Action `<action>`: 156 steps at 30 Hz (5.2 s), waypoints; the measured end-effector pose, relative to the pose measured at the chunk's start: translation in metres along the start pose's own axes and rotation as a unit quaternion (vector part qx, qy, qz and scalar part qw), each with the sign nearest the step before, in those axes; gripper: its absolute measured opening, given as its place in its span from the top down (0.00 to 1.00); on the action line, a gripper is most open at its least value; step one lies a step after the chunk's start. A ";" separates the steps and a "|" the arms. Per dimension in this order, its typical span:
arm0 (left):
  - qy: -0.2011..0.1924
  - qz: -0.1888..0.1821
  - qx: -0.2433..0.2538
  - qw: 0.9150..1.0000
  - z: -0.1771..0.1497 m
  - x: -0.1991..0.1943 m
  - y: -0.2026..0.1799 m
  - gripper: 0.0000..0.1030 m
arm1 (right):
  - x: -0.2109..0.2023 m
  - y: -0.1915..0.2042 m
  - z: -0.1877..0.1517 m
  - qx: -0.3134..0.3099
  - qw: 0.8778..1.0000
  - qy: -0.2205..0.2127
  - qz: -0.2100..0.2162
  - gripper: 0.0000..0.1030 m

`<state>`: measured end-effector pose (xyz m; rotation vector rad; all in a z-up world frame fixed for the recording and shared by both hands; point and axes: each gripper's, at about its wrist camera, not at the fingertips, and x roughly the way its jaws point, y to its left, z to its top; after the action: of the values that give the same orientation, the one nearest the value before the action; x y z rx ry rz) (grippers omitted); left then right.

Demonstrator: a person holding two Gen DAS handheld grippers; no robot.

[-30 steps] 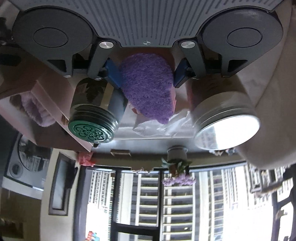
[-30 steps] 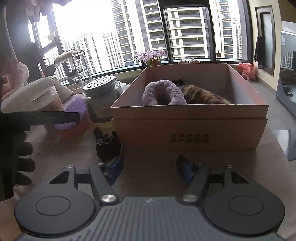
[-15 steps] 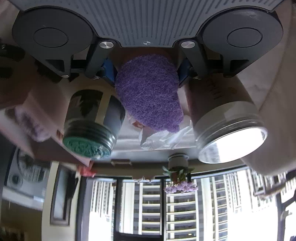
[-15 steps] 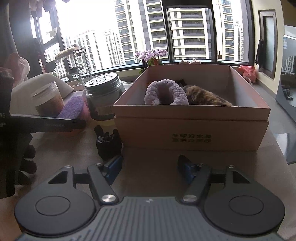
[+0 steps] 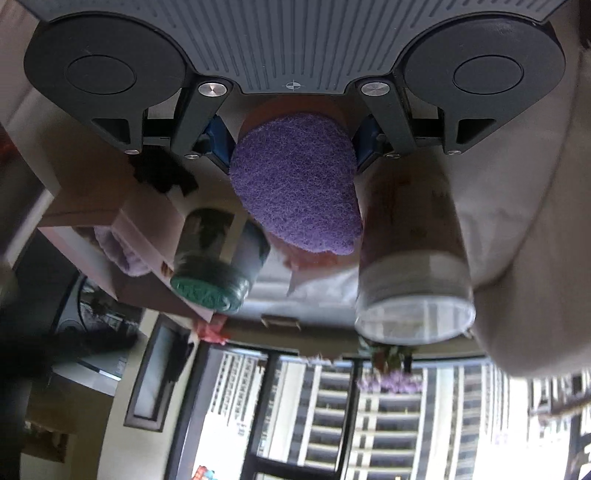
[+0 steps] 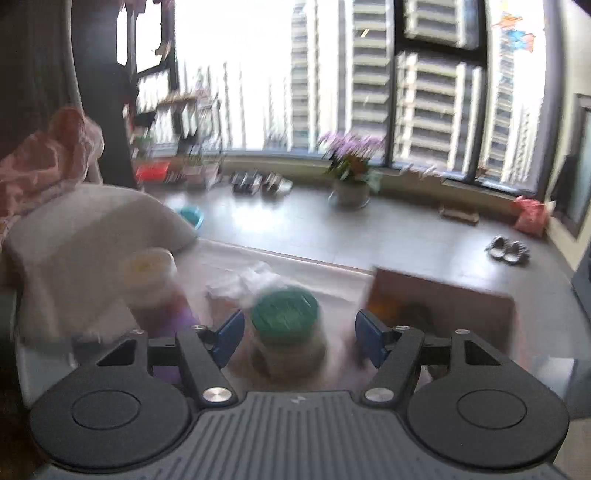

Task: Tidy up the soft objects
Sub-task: 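Grasp the white tissue with the right tool while the left tool holds the sponge, then lower the sponge and tissue into the pink box and open both tools, then close the left tool on the pink patterned cloth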

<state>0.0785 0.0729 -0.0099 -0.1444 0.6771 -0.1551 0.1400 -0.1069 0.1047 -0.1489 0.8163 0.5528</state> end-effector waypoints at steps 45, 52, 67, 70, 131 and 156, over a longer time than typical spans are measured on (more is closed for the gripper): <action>-0.074 -0.060 0.144 0.985 0.099 -0.021 -0.144 0.32 | -0.058 -0.124 0.101 0.132 0.990 0.014 0.047 0.96; -0.033 -0.160 0.143 0.976 0.094 0.041 -0.185 0.31 | -0.067 -0.186 0.036 0.136 0.991 0.008 -0.013 0.96; 0.035 -0.107 0.197 0.974 0.098 0.121 -0.197 0.30 | 0.072 -0.185 -0.041 0.115 0.986 0.120 -0.005 0.96; 0.018 -0.112 0.175 0.978 0.101 0.099 -0.180 0.30 | 0.083 -0.192 -0.048 0.136 0.981 0.137 -0.006 0.96; -0.001 0.080 0.102 0.992 0.032 0.112 -0.056 0.50 | -0.042 -0.032 -0.132 -0.077 0.997 0.008 0.032 0.57; -0.021 0.022 0.071 0.997 0.012 0.046 -0.036 0.84 | 0.015 0.006 -0.168 -0.049 0.999 -0.011 0.002 0.42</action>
<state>0.1181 0.0296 -0.0222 0.0041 0.6241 -0.1562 0.0363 -0.1517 -0.0209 -0.2318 0.7683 0.5978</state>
